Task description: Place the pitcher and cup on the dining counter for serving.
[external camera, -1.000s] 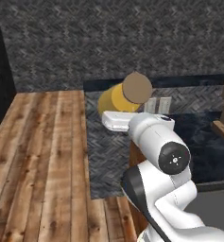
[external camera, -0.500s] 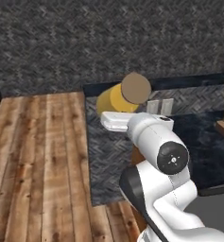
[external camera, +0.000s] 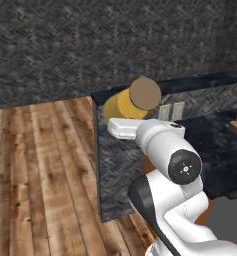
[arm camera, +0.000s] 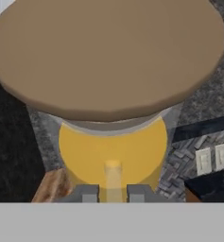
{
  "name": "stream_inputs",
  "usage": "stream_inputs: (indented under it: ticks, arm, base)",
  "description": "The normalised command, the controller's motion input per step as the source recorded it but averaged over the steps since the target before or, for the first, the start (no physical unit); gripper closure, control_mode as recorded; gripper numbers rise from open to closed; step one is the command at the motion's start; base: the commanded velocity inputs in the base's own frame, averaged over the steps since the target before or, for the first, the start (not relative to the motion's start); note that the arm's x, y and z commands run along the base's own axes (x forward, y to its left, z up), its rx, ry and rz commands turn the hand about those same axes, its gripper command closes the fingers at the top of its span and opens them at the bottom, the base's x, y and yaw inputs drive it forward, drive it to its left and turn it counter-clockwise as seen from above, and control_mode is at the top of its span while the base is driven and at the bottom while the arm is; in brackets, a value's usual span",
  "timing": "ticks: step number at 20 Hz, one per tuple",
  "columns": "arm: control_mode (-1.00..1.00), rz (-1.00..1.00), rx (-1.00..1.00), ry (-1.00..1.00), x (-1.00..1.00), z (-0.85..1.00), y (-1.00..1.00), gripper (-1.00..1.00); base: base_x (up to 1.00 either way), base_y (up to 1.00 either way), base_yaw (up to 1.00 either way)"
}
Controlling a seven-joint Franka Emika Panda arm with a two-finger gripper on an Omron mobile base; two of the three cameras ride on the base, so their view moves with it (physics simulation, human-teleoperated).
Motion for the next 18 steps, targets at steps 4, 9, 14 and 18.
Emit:
stream_inputs:
  ticks: [4, 9, 14, 18]
  arm:
    - [1.0, 0.0, 0.0, 0.0, 0.0, 0.0, 0.0, 1.0]
    - [1.0, 0.0, 0.0, 0.0, 0.0, 0.0, 0.0, 1.0]
    - [1.0, 0.0, 0.0, 0.0, 0.0, 0.0, 0.0, 1.0]
    - [1.0, 0.0, 0.0, 0.0, 0.0, 0.0, 0.0, 1.0]
  base:
    - [-0.83, 1.0, 0.01]
    - [0.37, 1.0, -0.04]
    - [1.0, 1.0, -0.19]
    - [1.0, 0.98, -0.36]
